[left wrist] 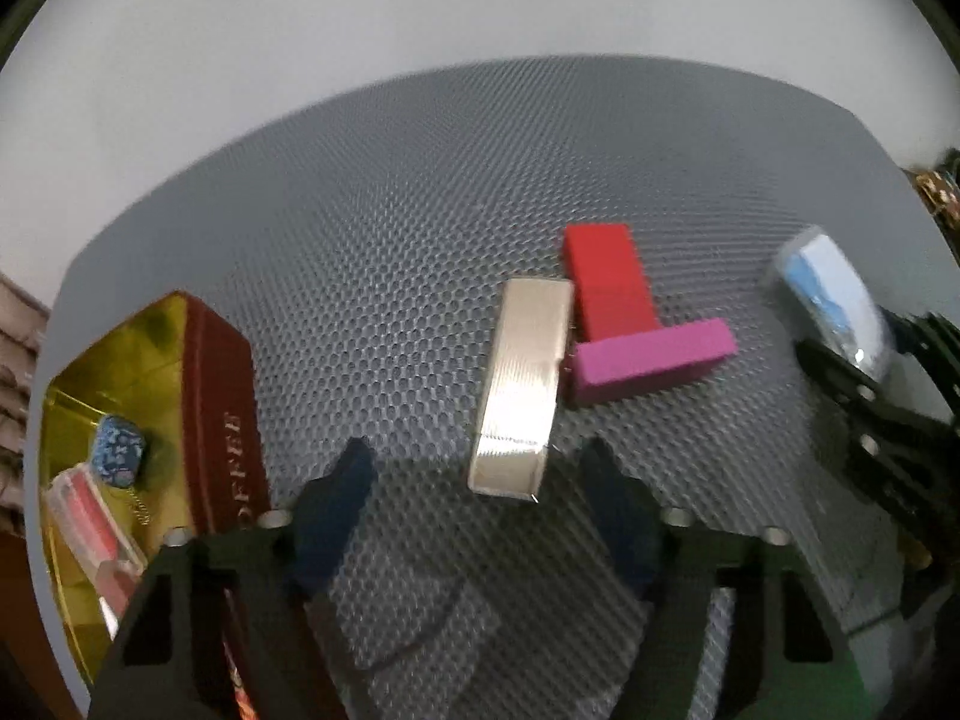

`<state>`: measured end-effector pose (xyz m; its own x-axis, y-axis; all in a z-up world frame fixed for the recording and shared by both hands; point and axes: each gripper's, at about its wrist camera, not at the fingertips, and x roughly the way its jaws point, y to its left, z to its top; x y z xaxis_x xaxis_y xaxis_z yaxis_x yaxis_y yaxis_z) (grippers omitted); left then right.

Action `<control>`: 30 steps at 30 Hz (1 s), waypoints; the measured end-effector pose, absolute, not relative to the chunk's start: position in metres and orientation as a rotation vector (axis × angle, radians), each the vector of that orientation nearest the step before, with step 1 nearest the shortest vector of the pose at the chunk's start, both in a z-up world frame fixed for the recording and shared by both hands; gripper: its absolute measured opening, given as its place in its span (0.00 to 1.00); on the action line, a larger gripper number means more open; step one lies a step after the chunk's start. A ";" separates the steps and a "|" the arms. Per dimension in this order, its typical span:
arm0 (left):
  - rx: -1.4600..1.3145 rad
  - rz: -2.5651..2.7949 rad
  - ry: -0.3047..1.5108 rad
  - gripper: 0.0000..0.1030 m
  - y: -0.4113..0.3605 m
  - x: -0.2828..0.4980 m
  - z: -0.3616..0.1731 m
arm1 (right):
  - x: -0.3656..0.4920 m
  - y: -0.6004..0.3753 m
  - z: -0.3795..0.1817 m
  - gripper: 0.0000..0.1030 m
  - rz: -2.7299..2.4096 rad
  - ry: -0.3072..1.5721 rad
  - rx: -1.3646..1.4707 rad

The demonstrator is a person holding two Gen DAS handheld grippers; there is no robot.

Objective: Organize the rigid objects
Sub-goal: 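Grasp the gold ribbed case with the left gripper while the right gripper holds the clear box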

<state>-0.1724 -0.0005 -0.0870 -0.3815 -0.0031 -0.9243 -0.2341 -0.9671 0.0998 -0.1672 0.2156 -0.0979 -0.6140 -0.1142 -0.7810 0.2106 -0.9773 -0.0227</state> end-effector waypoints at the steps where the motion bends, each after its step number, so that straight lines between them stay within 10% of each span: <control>1: -1.694 2.460 0.287 0.56 -0.003 -0.178 -0.091 | -0.167 0.216 -0.098 0.58 -2.665 0.167 1.278; 12: -1.657 2.453 0.178 0.55 0.004 -0.207 -0.096 | -0.162 0.221 -0.099 0.59 -2.663 0.159 1.279; 18: -1.596 2.442 0.212 0.25 0.010 -0.196 -0.092 | -0.168 0.220 -0.094 0.59 -2.661 0.155 1.280; 30: -1.551 2.441 0.173 0.25 0.002 -0.174 -0.071 | -0.169 0.223 -0.094 0.59 -2.661 0.155 1.281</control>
<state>-0.1739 0.0019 -0.0712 -0.4058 0.1408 -0.9030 -0.2666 -0.9633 -0.0304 -0.1689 0.2232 -0.0941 -0.6109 -0.1200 -0.7825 0.2099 -0.9776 -0.0140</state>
